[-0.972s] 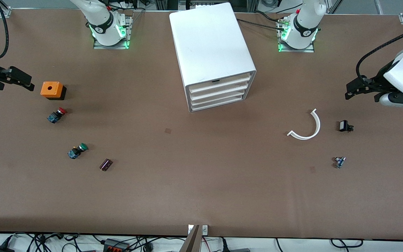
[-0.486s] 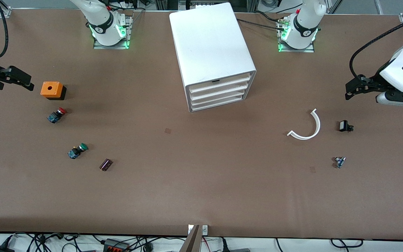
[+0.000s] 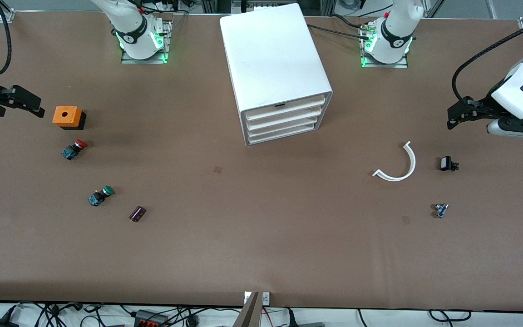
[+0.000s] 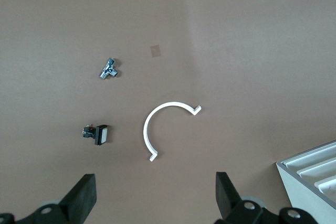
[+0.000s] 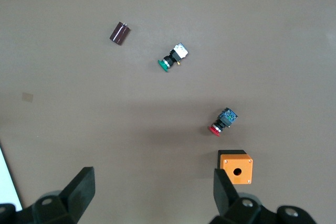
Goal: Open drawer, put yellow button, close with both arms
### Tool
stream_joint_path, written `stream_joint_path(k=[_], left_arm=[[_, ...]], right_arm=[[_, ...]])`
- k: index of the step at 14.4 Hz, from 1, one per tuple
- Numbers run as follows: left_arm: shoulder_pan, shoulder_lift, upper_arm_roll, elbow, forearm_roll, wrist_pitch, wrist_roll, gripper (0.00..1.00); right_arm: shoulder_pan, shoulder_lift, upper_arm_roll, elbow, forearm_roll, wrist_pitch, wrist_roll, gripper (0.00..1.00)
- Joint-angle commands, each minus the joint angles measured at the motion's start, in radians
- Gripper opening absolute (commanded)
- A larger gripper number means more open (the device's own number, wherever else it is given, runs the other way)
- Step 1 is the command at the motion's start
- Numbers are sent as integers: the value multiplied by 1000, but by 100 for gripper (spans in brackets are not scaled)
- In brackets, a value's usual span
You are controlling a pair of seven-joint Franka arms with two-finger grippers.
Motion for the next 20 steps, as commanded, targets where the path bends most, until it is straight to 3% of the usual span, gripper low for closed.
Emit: stream_joint_path(k=[1, 20], left_arm=[[1, -18, -2, -4, 19, -11, 6, 100], [-1, -19, -24, -2, 19, -31, 3, 100]], right_arm=[[1, -12, 3, -8, -16, -5, -7, 100], [6, -11, 3, -9, -17, -3, -12, 100]])
